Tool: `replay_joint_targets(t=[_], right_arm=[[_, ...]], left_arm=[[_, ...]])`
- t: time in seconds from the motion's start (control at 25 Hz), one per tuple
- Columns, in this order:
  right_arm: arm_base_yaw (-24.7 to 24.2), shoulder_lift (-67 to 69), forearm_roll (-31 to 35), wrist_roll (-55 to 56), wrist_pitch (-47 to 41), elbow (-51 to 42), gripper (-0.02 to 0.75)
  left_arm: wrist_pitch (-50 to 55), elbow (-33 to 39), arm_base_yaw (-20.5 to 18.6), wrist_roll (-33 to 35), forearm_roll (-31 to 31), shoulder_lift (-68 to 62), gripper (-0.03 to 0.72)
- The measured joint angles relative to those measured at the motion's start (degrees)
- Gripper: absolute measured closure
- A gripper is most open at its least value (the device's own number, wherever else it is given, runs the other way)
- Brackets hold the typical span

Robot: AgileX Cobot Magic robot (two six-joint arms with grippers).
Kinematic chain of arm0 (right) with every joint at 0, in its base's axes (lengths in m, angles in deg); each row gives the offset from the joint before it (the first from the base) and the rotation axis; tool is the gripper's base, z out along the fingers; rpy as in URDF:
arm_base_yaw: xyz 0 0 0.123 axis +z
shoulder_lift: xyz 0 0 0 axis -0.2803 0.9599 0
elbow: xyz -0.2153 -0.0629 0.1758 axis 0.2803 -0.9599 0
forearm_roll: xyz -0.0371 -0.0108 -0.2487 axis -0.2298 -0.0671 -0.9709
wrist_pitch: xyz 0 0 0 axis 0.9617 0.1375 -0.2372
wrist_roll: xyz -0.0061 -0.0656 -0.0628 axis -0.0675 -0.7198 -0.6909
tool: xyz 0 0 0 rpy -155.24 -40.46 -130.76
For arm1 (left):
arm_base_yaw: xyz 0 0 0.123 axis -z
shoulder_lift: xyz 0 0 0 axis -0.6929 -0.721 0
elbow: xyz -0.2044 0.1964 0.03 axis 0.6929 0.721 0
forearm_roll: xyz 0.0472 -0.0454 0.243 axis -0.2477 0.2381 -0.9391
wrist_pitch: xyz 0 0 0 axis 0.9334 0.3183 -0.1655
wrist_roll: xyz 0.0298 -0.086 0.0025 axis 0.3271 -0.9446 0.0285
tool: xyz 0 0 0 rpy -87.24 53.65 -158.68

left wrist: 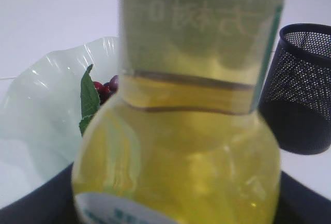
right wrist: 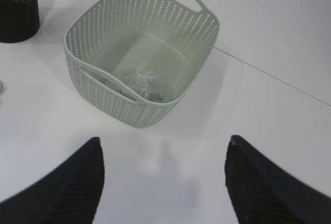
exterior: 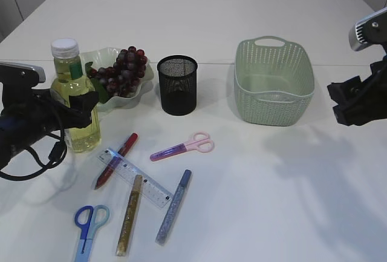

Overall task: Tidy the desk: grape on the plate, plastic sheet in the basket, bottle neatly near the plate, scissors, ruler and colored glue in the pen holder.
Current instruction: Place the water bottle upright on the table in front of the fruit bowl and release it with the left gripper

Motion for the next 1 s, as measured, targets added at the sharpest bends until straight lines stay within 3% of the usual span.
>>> replay_joint_targets(t=[1.0], right_arm=[[0.00,0.00,-0.72,0.00,-0.91,0.00,0.174]], left_arm=[[-1.50,1.03,0.00,0.00,1.43,0.00,0.119]])
